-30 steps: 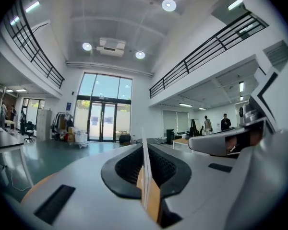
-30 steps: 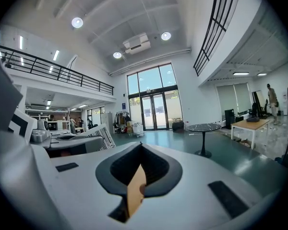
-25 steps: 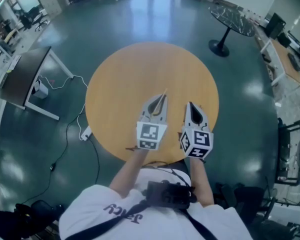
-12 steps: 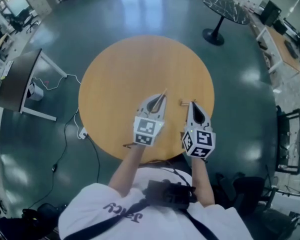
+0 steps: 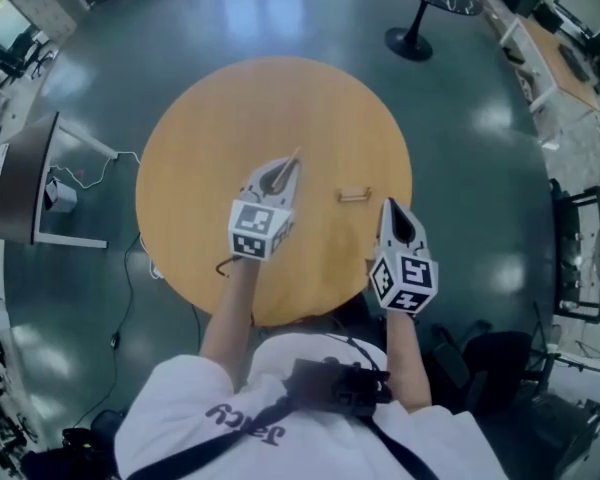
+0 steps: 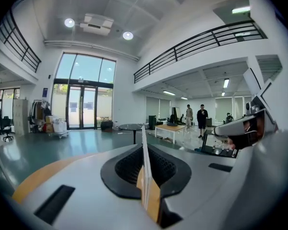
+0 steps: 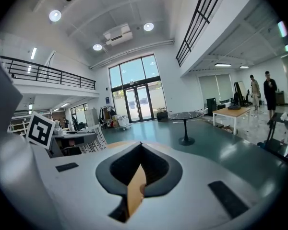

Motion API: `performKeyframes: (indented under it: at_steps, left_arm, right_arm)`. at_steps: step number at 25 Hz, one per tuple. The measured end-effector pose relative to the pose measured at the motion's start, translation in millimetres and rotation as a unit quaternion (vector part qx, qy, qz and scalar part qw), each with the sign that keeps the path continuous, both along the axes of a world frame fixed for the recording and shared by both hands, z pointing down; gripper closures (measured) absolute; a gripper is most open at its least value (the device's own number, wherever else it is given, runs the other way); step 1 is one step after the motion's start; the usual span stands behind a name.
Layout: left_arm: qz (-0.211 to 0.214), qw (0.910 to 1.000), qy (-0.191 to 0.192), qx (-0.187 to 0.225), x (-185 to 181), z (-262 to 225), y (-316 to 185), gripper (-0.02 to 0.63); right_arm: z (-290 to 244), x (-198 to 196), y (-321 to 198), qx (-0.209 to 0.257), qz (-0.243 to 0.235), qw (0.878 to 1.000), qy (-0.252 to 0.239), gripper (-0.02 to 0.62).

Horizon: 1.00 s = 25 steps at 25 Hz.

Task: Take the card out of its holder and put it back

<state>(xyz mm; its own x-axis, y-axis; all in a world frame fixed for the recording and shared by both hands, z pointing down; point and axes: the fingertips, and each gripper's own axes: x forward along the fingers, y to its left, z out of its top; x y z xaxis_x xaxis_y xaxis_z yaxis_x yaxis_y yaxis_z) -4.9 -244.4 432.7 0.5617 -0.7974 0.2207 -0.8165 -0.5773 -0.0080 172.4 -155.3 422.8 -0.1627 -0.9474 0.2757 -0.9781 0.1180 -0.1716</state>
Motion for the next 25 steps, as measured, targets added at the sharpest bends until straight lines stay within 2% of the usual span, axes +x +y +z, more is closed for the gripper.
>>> performKeyframes:
  at_steps: [3,7,12,18,22,25]
  left_arm:
    - [0.016,0.999,-0.041,0.003,0.7,-5.4,-24.5,0.581]
    - [0.041,0.9964,-0.071,0.019,8.4,-20.7,-53.4,0.581]
    - [0.101,0.9872,-0.113,0.048,35.2,-42.3,-78.7,0.581]
    - [0.195,0.9669,-0.142,0.084,83.4,-74.6,-89.6,0.581]
    - [0.282,0.946,-0.132,0.089,123.2,-78.2,-84.1,0.581]
    - [0.332,0.9328,-0.115,0.079,142.7,-68.8,-79.0,0.581]
  right_arm:
    - [3.4,11.1,-2.9,-0.004,0.004,1.0,-0.012,0.575]
    - [11.8,20.3,-8.2,-0.022,0.0,0.999,-0.046,0.575]
    - [10.4,34.4,-19.7,-0.019,0.002,0.998,-0.067,0.575]
    - [6.3,42.7,-24.7,-0.018,0.005,0.997,-0.069,0.575]
    - [8.9,48.9,-26.5,-0.02,0.01,0.997,-0.073,0.575]
    - [10.1,53.3,-25.5,-0.021,0.018,0.997,-0.072,0.575]
